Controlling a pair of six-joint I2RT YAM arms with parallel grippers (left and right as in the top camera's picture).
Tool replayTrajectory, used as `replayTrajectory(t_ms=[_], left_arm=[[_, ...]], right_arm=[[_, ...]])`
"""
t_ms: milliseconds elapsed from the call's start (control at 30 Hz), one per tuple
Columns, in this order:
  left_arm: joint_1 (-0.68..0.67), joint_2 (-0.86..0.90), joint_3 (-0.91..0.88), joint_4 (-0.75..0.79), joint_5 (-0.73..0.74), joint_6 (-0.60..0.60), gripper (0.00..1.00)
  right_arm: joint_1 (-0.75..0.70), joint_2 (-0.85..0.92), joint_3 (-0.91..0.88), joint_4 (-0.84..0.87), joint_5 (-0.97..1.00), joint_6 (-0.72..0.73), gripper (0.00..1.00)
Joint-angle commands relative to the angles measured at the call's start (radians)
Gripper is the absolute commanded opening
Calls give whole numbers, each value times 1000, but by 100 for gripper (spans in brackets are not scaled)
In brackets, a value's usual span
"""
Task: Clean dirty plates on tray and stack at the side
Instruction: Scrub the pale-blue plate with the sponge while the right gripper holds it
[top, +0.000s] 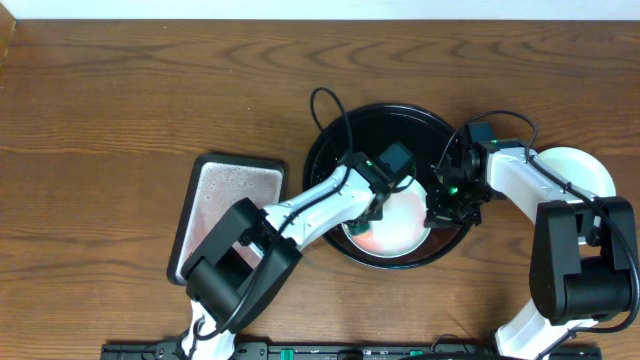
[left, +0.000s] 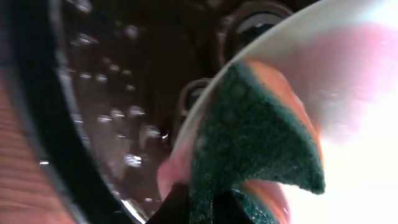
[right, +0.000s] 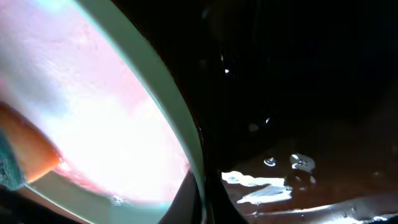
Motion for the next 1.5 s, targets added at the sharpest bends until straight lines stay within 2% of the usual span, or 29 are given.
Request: replayTrajectory(t_ms=[0,100,267,333,467,567,733,833,900,933,1000,1133,1267,1467], left_arm=[[37,50,-48,-53,-322,35,8],[35,50,-48,-4,-171,35,8],[31,53,-48,231,379,34,8],[23,53,-48,319,505,8,8],[0,53,-48,412,607,-111,9],[-22,53,-48,445,624,-139,9],[-42,63,-51,410,650,-138,11],[-35,68,-52,341,624,-84,11],[-20,68,-52,268,496,-12,10],[-14,68,-52,232,425,-4,9],[3,68,-52,120,183,-1,8],[6,67,-39,6,-107,5,7],[6,67,36,-114,-245,6,8],[5,67,169,-181,-271,13,7]], right_arm=[[-12,13,-10,-4,131,-16,1],[-12,14,-10,-8,135,-16,1],[-12,13,-10,-7,135,-16,1],[-12,13,-10,-6,135,-19,1],[-11,13,-10,-7,135,-31,1],[-2,14,-10,-6,135,-30,1],[8,13,-10,-6,135,-30,1],[9,14,-10,-7,135,-30,1],[8,13,-10,-6,135,-30,1],[8,14,-10,-6,135,-30,1],[8,13,-10,-6,135,-30,1],[8,13,-10,-6,137,-30,1],[10,13,-10,-6,149,-30,1],[10,13,-10,-8,149,-29,1]])
